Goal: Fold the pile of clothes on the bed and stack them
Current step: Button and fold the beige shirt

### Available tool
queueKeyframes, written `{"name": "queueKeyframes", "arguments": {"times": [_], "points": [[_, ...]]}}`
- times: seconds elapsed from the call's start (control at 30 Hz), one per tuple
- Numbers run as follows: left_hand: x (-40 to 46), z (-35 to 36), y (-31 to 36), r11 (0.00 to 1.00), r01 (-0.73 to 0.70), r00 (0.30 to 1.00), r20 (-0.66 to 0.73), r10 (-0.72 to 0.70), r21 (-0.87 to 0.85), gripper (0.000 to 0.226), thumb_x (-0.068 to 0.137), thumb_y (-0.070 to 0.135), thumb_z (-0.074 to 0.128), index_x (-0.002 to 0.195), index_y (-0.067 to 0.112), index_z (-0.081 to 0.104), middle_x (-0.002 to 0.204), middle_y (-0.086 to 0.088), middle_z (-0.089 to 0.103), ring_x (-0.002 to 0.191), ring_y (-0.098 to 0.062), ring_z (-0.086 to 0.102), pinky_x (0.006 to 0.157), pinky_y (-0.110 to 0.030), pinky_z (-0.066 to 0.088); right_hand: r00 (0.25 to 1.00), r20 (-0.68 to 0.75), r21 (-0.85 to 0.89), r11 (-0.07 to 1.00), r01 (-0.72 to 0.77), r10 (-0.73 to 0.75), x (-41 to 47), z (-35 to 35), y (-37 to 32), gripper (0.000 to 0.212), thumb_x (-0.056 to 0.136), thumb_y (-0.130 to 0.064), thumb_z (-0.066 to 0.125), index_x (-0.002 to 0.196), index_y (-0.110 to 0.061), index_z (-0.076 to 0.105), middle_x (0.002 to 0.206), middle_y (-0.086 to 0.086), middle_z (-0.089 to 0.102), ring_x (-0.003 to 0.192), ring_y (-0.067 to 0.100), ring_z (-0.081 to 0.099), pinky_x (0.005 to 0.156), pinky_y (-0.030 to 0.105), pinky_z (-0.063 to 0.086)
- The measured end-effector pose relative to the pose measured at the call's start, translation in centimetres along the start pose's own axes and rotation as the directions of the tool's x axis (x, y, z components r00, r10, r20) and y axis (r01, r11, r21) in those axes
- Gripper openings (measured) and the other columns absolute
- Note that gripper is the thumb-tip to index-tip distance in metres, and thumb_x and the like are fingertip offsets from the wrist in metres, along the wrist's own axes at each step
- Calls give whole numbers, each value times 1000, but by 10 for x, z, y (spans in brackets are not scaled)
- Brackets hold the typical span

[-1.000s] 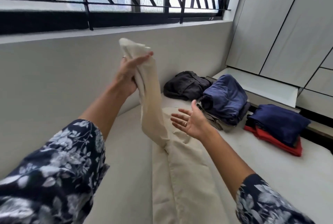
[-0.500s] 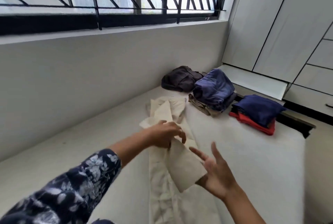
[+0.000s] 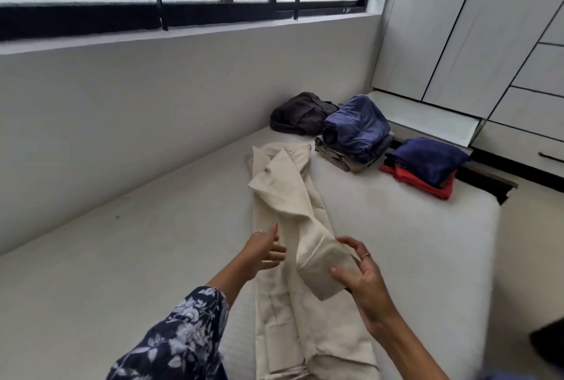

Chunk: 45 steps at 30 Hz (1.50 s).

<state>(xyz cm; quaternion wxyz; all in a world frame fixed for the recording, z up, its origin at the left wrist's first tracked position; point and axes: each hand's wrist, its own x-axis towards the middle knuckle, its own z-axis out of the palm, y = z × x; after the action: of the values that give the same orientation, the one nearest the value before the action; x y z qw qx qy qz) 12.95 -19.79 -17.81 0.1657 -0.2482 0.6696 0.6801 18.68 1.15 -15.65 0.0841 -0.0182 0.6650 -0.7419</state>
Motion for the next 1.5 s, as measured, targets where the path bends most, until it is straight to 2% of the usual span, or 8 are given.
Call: {"name": "queueKeyframes", "arguments": {"times": [0.13, 0.23, 0.37, 0.67, 0.97, 1.17, 1.27, 1.5], "points": [[2, 18, -3, 963, 149, 981, 158, -115, -226, 64, 89, 63, 46, 114, 5, 55, 110, -18, 65, 96, -30, 65, 72, -39, 56, 907, 187, -771, 515, 374, -378, -13, -11, 19, 63, 71, 13, 49, 109, -35, 60, 103, -24, 63, 95, 3, 56, 83, 14, 42], [0, 39, -19, 954, 204, 969, 186, -164, -222, 74, 70, 69, 67, 118, 13, 58, 115, -13, 67, 102, -29, 65, 81, -43, 56, 817, 510, -798, 205, 566, -271, -25, -11, 31, 60, 72, -7, 57, 124, -36, 53, 115, -20, 61, 95, 8, 54, 84, 14, 36], [11, 47, -47, 955, 162, 987, 49, -155, -249, 47, 76, 15, 72, 118, 1, 57, 106, -19, 68, 95, -36, 67, 86, -54, 54, 924, 359, -809, 450, 377, -130, -33, -1, 34, 64, 81, -76, 40, 123, -31, 59, 117, -17, 62, 106, 1, 54, 93, 14, 38], [-15, 40, -62, 958, 45, 988, 152, -1, -284, 29, 88, -13, 51, 108, 7, 58, 105, -17, 69, 95, -33, 66, 83, -45, 54, 896, -164, -750, 538, -385, 413, -5, -15, 65, 66, 82, -38, 66, 136, -10, 41, 133, 6, 52, 118, 20, 54, 92, 26, 44], [-16, 31, -66, 976, 88, 981, 185, -51, -198, 21, 91, 12, 61, 111, 11, 58, 88, -8, 70, 69, -18, 65, 63, -31, 48, 939, -236, -644, 684, -343, 249, -12, -24, 73, 6, 90, -22, 62, 86, -18, 59, 83, -7, 64, 79, 12, 60, 61, 17, 44], [-27, 28, -72, 960, -72, 978, -172, 121, 271, 42, 79, 21, 77, 108, 1, 54, 92, -8, 64, 65, -13, 60, 61, -28, 51, 926, -255, -790, 493, -365, 278, -25, -35, 74, 41, 84, -36, 68, 117, -16, 54, 120, 4, 59, 107, 19, 56, 85, 26, 47], [-34, 24, -84, 839, 8, 894, -380, 238, 545, 67, 75, 40, 78, 120, 3, 44, 124, -14, 51, 106, -26, 54, 87, -39, 45, 902, -366, -852, 306, -424, 229, -28, -34, 69, 66, 83, -49, 65, 135, -17, 40, 138, 7, 38, 129, 30, 38, 100, 39, 38], [-46, 20, -95, 834, 138, 962, -273, 15, 534, 81, 77, 46, 73, 135, 0, 39, 137, -18, 48, 123, -34, 49, 96, -39, 45, 811, -376, -652, 493, -576, 449, -9, -33, 69, 73, 79, -47, 72, 129, -1, 45, 129, 15, 56, 119, 30, 55, 85, 29, 44]]}}
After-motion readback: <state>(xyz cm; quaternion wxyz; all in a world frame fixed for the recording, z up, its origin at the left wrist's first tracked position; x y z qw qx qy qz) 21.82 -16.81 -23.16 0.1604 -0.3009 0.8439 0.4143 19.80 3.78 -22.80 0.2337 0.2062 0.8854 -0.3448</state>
